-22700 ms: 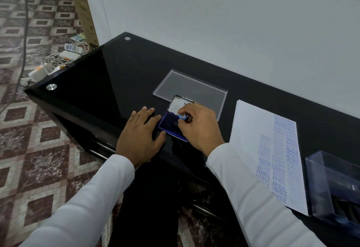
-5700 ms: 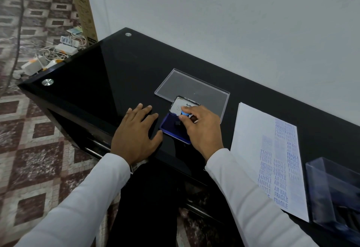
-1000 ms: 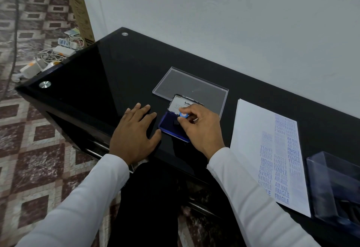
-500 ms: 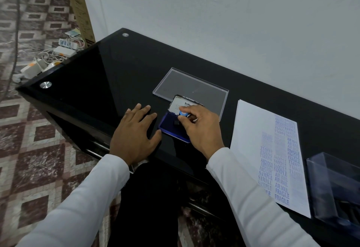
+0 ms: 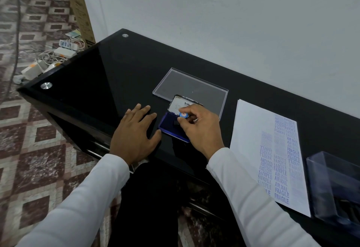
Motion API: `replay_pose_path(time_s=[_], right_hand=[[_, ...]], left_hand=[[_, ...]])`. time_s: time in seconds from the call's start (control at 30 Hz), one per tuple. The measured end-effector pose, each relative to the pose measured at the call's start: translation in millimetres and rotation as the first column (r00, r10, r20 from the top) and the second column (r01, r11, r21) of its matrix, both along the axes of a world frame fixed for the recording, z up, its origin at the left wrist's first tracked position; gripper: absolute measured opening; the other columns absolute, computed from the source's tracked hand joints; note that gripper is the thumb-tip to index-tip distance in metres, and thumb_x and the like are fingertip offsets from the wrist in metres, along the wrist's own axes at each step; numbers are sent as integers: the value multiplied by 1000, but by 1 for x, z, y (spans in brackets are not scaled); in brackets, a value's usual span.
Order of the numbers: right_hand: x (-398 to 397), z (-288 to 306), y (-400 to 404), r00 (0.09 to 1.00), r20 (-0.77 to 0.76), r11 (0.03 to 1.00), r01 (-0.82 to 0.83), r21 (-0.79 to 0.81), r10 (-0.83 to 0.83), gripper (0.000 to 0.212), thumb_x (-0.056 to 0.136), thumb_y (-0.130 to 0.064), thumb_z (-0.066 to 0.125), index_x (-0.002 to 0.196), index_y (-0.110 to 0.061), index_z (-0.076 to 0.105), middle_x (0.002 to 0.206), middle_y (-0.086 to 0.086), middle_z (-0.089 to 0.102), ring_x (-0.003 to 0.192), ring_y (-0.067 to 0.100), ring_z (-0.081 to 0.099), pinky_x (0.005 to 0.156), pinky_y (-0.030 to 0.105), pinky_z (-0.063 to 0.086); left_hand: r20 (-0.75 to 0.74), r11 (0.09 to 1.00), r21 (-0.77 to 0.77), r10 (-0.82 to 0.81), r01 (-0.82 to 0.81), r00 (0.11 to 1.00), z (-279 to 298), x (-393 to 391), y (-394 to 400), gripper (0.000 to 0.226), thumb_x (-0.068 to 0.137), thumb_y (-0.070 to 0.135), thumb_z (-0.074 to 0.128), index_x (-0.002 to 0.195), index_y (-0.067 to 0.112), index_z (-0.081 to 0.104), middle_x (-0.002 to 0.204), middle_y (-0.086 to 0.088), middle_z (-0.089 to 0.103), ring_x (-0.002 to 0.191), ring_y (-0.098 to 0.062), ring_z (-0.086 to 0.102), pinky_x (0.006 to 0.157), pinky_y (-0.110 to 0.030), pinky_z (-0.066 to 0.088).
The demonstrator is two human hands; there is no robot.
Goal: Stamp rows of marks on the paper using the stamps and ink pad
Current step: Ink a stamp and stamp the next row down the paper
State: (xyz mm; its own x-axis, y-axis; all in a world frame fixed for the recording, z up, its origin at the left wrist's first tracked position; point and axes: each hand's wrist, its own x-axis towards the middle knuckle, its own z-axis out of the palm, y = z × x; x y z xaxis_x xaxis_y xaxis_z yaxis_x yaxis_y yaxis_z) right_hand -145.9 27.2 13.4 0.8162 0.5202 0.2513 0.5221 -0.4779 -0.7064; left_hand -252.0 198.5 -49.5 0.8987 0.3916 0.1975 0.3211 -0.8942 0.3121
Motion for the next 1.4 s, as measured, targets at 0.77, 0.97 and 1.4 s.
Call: replay_pose_path(time_s=[0.77,0.97,1.4], right_hand=[[18,22,-88,987,19,974,154,165,-159,23,84,-15,76,106,-22,76,99,-10,70,80,3,65,80,15,54],[33,27,-145,963,14,959,265,101,-268,24,89,-25,73,112,-24,73,108,-11,69,85,2,65,82,11,52],[77,27,-215,904,23,903,425,64,-427,20,89,-24,73,109,-22,75,107,-14,69,87,2,65,82,5,49]], left_hand=[[143,972,-142,-169,189,975,42,44,-84,63,87,55,52,140,21,56,151,-1,47,144,-22,36,122,-46,27],[113,946,-179,-254,271,961,47,72,-128,61,91,53,59,144,26,49,156,3,40,147,-20,29,116,-49,36],[94,899,-166,-394,405,914,42,129,-191,64,90,54,49,145,22,50,156,0,42,149,-23,29,123,-42,19]])
